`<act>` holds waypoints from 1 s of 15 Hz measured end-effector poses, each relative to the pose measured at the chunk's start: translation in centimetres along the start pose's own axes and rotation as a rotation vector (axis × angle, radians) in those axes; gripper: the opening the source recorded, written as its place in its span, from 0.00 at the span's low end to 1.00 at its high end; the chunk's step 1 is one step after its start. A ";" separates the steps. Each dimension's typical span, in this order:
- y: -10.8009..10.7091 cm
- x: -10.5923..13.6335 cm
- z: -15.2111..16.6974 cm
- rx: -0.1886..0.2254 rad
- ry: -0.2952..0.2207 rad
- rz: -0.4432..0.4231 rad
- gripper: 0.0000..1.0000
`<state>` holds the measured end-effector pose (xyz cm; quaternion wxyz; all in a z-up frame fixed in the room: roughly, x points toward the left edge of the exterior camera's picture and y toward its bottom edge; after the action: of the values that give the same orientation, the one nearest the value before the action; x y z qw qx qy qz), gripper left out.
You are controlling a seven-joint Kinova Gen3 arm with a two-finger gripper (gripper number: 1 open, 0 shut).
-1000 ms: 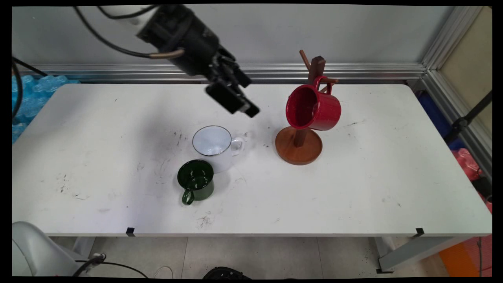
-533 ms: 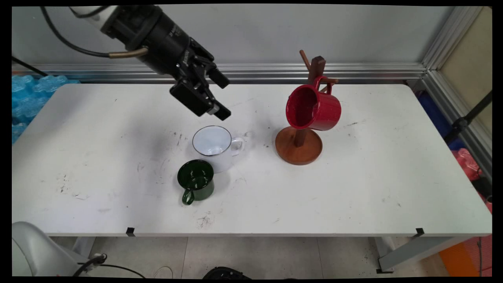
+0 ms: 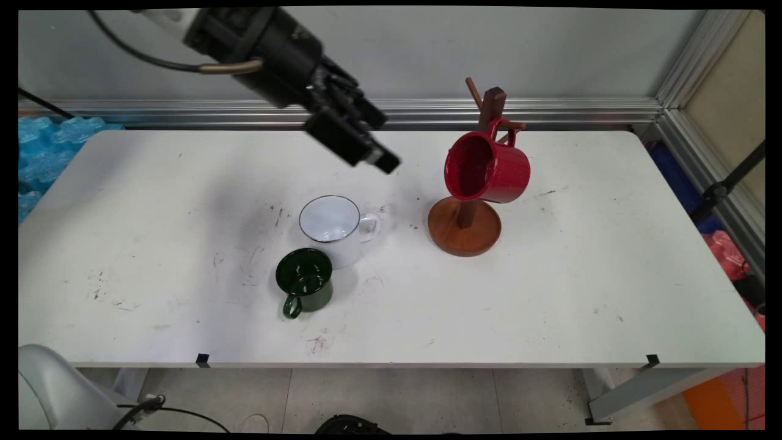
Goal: Pick up the red mug from the rack
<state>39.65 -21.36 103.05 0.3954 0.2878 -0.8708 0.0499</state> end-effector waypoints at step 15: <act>0.8 3.0 11.4 0.091 0.064 -0.306 1.00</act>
<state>30.13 -25.72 97.49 0.4127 0.4330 -0.8005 0.0375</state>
